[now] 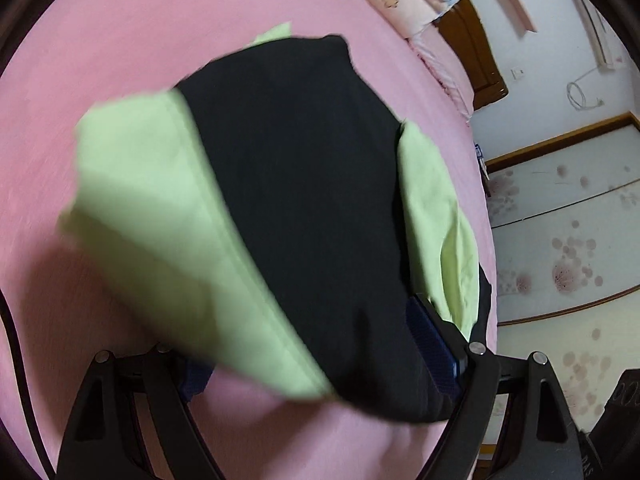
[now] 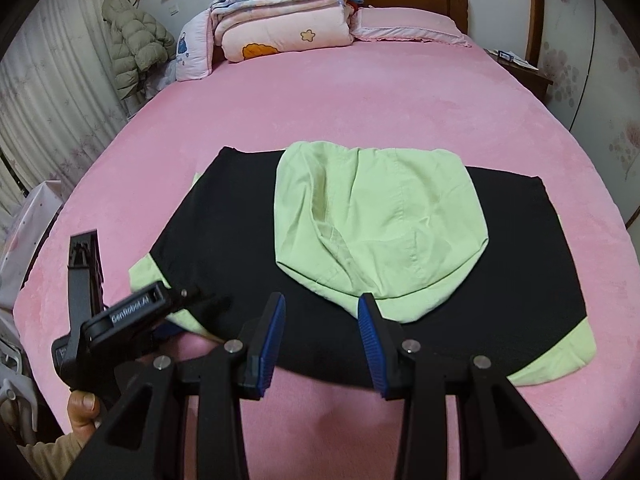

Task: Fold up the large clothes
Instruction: 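Withdraw both open grippers from the folded jacket, then grasp the folded jacket edge with both grippers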

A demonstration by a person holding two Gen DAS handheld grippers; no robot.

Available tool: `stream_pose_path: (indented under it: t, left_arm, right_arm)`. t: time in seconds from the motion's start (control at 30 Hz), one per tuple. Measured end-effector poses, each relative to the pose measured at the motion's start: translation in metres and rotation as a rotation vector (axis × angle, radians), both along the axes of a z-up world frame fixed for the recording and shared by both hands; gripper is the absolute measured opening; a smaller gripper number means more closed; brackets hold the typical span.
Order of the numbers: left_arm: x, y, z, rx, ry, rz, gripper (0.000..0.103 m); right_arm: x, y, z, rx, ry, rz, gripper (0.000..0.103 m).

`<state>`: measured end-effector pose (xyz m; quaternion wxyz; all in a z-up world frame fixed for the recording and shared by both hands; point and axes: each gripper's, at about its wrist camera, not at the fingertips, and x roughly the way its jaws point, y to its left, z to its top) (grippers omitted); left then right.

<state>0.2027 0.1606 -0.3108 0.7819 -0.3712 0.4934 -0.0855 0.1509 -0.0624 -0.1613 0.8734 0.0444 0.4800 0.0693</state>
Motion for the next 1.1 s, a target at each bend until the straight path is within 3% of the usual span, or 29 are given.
stream_pose_path:
  t: [0.17,0.23,0.27,0.33,0.4,0.5,0.57,0.67,0.77,0.9,1.1]
  left_arm:
    - [0.027,-0.001,0.001,-0.018,-0.020,0.044,0.083]
    - [0.032,-0.002,0.003,-0.021,-0.020,0.060,0.060]
    - [0.035,-0.004,0.004,-0.007,-0.012,0.064,0.054]
    - [0.037,-0.005,0.005,0.036,0.009,0.059,0.025]
    - [0.036,-0.006,0.008,0.087,0.024,0.053,0.011]
    - [0.033,-0.005,0.019,0.119,-0.015,0.021,0.007]
    - [0.032,-0.012,0.036,0.207,-0.071,-0.025,0.007]
    - [0.027,-0.029,0.067,0.325,-0.185,-0.092,0.006]
    - [0.026,-0.047,0.092,0.366,-0.272,-0.135,0.006]
    - [0.026,-0.077,0.117,0.386,-0.366,-0.212,0.006]
    - [0.019,-0.132,0.153,0.418,-0.504,-0.324,0.006]
  right_arm:
    - [0.012,-0.001,-0.008,-0.005,-0.012,-0.024,0.038]
    - [0.017,-0.003,-0.010,-0.016,-0.021,-0.029,0.038]
    - [0.020,-0.005,-0.011,-0.024,-0.026,-0.035,0.038]
    - [0.025,-0.009,-0.012,-0.037,-0.033,-0.048,0.038]
    - [0.032,-0.012,-0.014,-0.059,-0.044,-0.060,0.034]
    - [0.046,-0.016,-0.021,-0.113,-0.065,-0.064,0.019]
    - [0.054,-0.018,-0.028,-0.135,-0.076,-0.063,0.011]
    - [0.065,-0.017,-0.044,-0.150,-0.077,-0.052,0.008]
    - [0.070,-0.015,-0.069,-0.164,-0.030,-0.036,0.006]
    - [0.062,-0.019,-0.103,-0.114,0.029,-0.022,0.004]
    - [0.055,-0.044,-0.110,0.046,0.023,-0.062,0.004]
